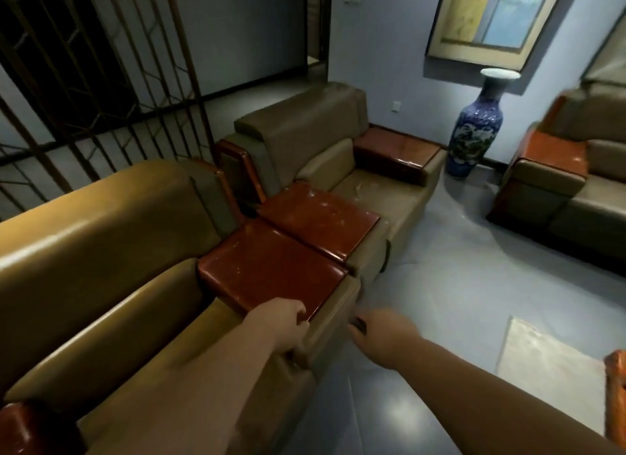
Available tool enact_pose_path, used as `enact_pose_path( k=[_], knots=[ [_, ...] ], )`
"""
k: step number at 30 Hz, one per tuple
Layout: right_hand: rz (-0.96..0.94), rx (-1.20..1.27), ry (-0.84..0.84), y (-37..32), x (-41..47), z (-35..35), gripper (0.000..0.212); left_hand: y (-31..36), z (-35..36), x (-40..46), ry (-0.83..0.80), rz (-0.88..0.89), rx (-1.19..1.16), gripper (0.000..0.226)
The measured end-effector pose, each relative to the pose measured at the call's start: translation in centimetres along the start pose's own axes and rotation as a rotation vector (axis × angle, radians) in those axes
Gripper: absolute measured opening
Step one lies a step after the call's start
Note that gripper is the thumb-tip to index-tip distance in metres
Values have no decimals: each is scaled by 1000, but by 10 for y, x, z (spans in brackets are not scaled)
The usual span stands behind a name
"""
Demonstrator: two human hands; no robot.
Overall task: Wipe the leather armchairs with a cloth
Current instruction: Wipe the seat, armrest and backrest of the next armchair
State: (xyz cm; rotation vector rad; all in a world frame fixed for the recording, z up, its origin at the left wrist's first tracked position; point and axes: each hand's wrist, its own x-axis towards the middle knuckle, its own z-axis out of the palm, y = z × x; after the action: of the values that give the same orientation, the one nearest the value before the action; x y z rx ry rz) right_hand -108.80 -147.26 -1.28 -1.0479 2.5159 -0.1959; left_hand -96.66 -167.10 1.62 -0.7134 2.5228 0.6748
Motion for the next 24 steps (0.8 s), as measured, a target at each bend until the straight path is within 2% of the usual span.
enact_pose_path(
  k=[6, 11, 19, 24],
  knots=[
    [65, 1, 83, 135, 10, -68, 35, 119, -1, 65, 38, 31, 53, 20],
    [134, 29, 135, 230, 22, -107, 32, 204, -2, 116, 23, 93, 138, 27],
    [211, 63, 143, 321, 69, -136, 30, 276, -14, 221, -74, 141, 335, 32],
    [261, 48, 111, 361, 129, -157, 27, 305, -34, 302, -124, 184, 355, 41]
  ],
)
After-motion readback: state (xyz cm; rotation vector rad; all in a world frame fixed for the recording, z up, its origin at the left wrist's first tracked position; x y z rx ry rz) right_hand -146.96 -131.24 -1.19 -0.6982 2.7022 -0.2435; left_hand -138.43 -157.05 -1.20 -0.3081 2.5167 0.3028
